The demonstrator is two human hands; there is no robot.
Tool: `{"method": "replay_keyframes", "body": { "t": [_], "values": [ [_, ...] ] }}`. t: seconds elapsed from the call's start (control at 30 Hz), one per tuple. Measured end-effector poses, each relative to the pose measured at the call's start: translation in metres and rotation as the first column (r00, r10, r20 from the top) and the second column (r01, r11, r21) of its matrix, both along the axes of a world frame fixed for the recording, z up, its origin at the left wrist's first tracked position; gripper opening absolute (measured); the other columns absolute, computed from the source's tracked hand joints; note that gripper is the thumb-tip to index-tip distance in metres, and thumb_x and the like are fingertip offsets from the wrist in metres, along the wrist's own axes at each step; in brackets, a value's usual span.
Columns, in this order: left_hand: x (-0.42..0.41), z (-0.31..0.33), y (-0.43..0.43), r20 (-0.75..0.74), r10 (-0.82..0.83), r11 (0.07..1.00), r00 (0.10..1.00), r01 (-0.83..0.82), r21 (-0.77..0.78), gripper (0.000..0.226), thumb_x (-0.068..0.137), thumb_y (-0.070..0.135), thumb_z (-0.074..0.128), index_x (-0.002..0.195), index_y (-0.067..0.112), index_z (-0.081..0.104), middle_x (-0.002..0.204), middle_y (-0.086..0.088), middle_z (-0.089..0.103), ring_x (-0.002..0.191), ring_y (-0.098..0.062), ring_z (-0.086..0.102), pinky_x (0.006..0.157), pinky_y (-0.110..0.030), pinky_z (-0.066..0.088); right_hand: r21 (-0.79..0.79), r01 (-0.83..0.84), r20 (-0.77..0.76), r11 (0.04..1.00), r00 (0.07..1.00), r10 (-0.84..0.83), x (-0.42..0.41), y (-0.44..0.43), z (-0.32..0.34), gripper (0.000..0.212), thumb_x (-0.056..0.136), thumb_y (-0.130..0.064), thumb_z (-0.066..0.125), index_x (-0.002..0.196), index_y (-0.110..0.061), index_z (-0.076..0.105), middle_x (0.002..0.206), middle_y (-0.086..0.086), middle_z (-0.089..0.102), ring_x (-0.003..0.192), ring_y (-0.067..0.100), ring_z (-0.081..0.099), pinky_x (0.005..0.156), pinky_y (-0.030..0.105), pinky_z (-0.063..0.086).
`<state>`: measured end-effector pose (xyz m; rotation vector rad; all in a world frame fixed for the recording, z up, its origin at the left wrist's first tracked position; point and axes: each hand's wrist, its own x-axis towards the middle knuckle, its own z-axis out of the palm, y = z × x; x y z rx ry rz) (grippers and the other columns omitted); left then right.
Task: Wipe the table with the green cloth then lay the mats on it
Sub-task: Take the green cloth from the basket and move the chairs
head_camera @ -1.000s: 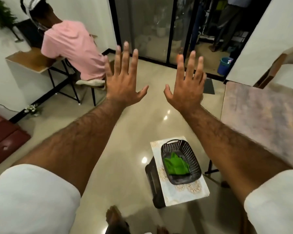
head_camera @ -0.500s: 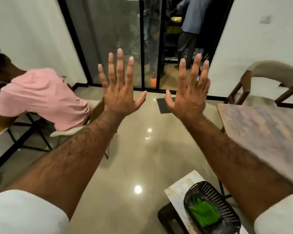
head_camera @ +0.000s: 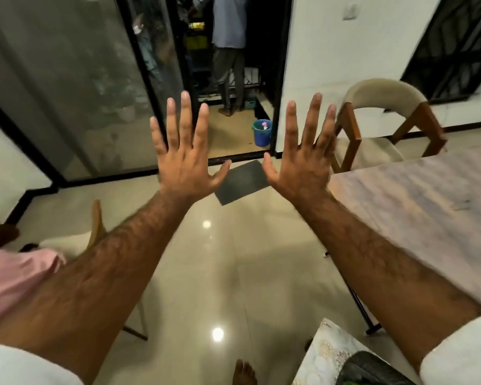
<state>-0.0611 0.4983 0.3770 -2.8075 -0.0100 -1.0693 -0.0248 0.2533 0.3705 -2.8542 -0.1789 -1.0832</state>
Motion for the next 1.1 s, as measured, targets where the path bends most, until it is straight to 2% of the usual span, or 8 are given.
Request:
{"method": "replay_keyframes", "body": {
  "t": [0.13, 0.33, 0.53, 0.73, 0.87, 1.0, 1.1],
  "values": [
    [0.100, -0.006, -0.006, -0.021, -0.096, 0.994, 0.995, 0.095, -0.044, 0.121, 0.092, 0.081, 0.053, 0.176, 0.015, -0.004, 0.183, -0.020, -0.005, 0.169, -0.043, -0.004, 0.131, -0.072, 0.006, 0.004, 0.086, -0.014, 0.996, 0.996, -0.086, 0.069, -0.003, -0.004, 0.108, 0.092, -0.066, 0.052, 0.178, -0.024, 0.001, 0.183, 0.024, -0.001, 0.168, 0.053, 0.003, 0.127, 0.063, 0.030],
    [0.236, -0.024, -0.017, -0.011, -0.256, 0.962, 0.967, 0.253, -0.106, 0.123, 0.090, 0.080, 0.057, 0.176, 0.014, -0.001, 0.183, -0.020, -0.004, 0.169, -0.044, -0.002, 0.132, -0.071, 0.005, 0.002, 0.251, -0.063, 0.968, 0.966, -0.250, 0.163, -0.017, -0.017, 0.115, 0.090, -0.067, 0.062, 0.177, -0.028, -0.003, 0.183, 0.023, -0.005, 0.167, 0.055, -0.001, 0.127, 0.068, 0.028],
    [0.385, -0.042, -0.019, -0.042, -0.398, 0.911, 0.916, 0.390, -0.132, 0.122, 0.091, 0.080, 0.055, 0.176, 0.012, -0.001, 0.183, -0.021, -0.003, 0.169, -0.044, -0.002, 0.130, -0.073, 0.008, -0.001, 0.403, -0.073, 0.915, 0.913, -0.402, 0.267, -0.018, -0.037, 0.108, 0.092, -0.066, 0.057, 0.178, -0.025, 0.005, 0.183, 0.023, -0.001, 0.167, 0.054, 0.003, 0.124, 0.070, 0.034],
    [0.521, -0.041, -0.021, -0.086, -0.520, 0.853, 0.850, 0.513, -0.094, 0.122, 0.090, 0.080, 0.054, 0.176, 0.013, -0.001, 0.183, -0.020, -0.001, 0.170, -0.042, 0.000, 0.131, -0.071, 0.009, -0.015, 0.545, -0.139, 0.838, 0.829, -0.542, 0.369, -0.012, -0.027, 0.114, 0.090, -0.071, 0.056, 0.177, -0.026, -0.003, 0.184, 0.022, -0.004, 0.168, 0.053, 0.002, 0.124, 0.070, 0.031],
    [0.589, -0.045, -0.034, -0.134, -0.549, 0.835, 0.825, 0.533, -0.137, 0.123, 0.090, 0.081, 0.053, 0.176, 0.015, -0.007, 0.184, -0.018, -0.006, 0.170, -0.041, -0.003, 0.132, -0.071, 0.008, -0.008, 0.622, -0.165, 0.783, 0.772, -0.614, 0.422, -0.019, -0.026, 0.119, 0.088, -0.072, 0.061, 0.177, -0.026, -0.002, 0.184, 0.022, -0.001, 0.167, 0.053, 0.005, 0.124, 0.070, 0.033],
    [0.648, -0.056, -0.068, -0.179, -0.597, 0.803, 0.782, 0.580, -0.139, 0.123, 0.091, 0.082, 0.051, 0.175, 0.016, -0.011, 0.183, -0.018, -0.009, 0.170, -0.042, -0.005, 0.131, -0.072, 0.009, -0.007, 0.662, -0.181, 0.750, 0.736, -0.652, 0.468, -0.044, -0.031, 0.113, 0.090, -0.077, 0.050, 0.177, -0.024, 0.000, 0.183, 0.023, -0.001, 0.167, 0.053, 0.005, 0.124, 0.071, 0.034],
    [0.693, -0.064, -0.105, -0.199, -0.629, 0.777, 0.751, 0.613, -0.141, 0.123, 0.091, 0.085, 0.046, 0.175, 0.015, -0.012, 0.183, -0.018, -0.010, 0.169, -0.043, -0.006, 0.130, -0.074, 0.009, 0.000, 0.692, -0.185, 0.722, 0.710, -0.680, 0.503, -0.073, -0.038, 0.113, 0.090, -0.075, 0.051, 0.177, -0.023, 0.001, 0.183, 0.024, -0.001, 0.167, 0.054, 0.005, 0.125, 0.073, 0.031]
  ]
}}
